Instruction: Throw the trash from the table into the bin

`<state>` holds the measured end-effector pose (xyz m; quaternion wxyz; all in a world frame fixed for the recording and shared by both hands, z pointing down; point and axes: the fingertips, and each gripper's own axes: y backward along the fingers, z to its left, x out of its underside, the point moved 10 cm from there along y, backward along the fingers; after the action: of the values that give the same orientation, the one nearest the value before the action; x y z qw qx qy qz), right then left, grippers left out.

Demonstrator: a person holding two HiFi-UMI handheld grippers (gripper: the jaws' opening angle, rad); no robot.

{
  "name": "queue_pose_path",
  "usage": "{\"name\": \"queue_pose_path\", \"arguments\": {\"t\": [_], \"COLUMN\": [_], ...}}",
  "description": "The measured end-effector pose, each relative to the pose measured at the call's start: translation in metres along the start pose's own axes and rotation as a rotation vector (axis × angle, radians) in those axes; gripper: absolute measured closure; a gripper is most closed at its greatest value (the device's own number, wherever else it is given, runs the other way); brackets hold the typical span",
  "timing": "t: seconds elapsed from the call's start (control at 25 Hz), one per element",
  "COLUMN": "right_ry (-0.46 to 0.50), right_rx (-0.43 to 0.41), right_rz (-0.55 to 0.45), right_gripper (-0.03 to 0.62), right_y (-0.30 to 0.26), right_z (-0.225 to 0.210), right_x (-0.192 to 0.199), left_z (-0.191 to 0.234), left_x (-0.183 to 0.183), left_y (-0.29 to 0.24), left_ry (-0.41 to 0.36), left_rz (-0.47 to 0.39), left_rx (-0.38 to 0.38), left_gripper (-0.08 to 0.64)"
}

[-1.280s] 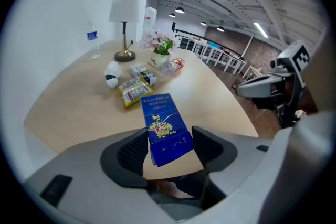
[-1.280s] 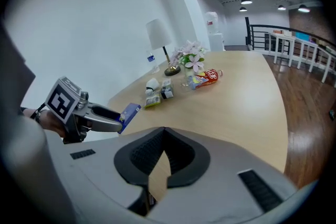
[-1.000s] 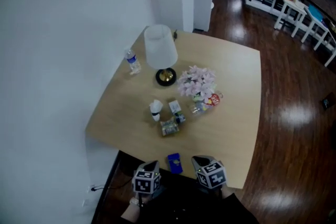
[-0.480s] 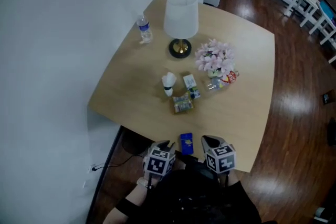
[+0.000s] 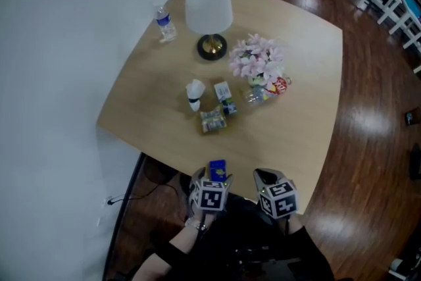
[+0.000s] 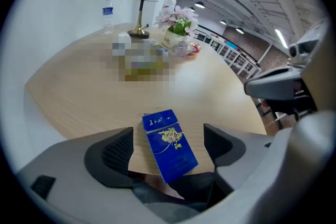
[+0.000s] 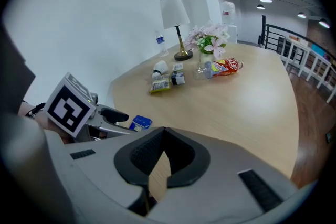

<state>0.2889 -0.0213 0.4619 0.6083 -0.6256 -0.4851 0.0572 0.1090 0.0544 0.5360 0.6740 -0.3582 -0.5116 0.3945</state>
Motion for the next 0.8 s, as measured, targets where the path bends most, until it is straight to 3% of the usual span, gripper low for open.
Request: {"name": "queue_pose_path", "arguments": {"t": [0.2, 0.36, 0.56, 0.8], "right_ry": [0.018, 0.0, -0.028, -0.046], "right_rx": [0.002, -0.006, -0.012, -0.024], "right_rz": [-0.007, -0.019, -0.044, -0.094], "right_gripper": [0.586, 0.586, 0.586, 0.587], "right_y": [0.012, 0.017, 0.017, 0.019], "right_z": [-0.027, -0.04, -0.045, -0.032], "right_x": [0.002, 0.006, 0.005, -0.008], "left_z": [-0.01, -0.002, 0.003, 0.0], "left_x": [0.006, 0.006, 0.003, -0.023], "left_y": [-0.021, -0.018, -0.013, 0.027], "left_ry": [0.042, 0.006, 0.007, -0.043], "left_rz": [0.035, 0.02, 0.029, -0.058], "left_rx": [-0.084, -0.164, -0.095, -0.003], "left_gripper": [0.158, 0.281, 0.301, 0.304]}}
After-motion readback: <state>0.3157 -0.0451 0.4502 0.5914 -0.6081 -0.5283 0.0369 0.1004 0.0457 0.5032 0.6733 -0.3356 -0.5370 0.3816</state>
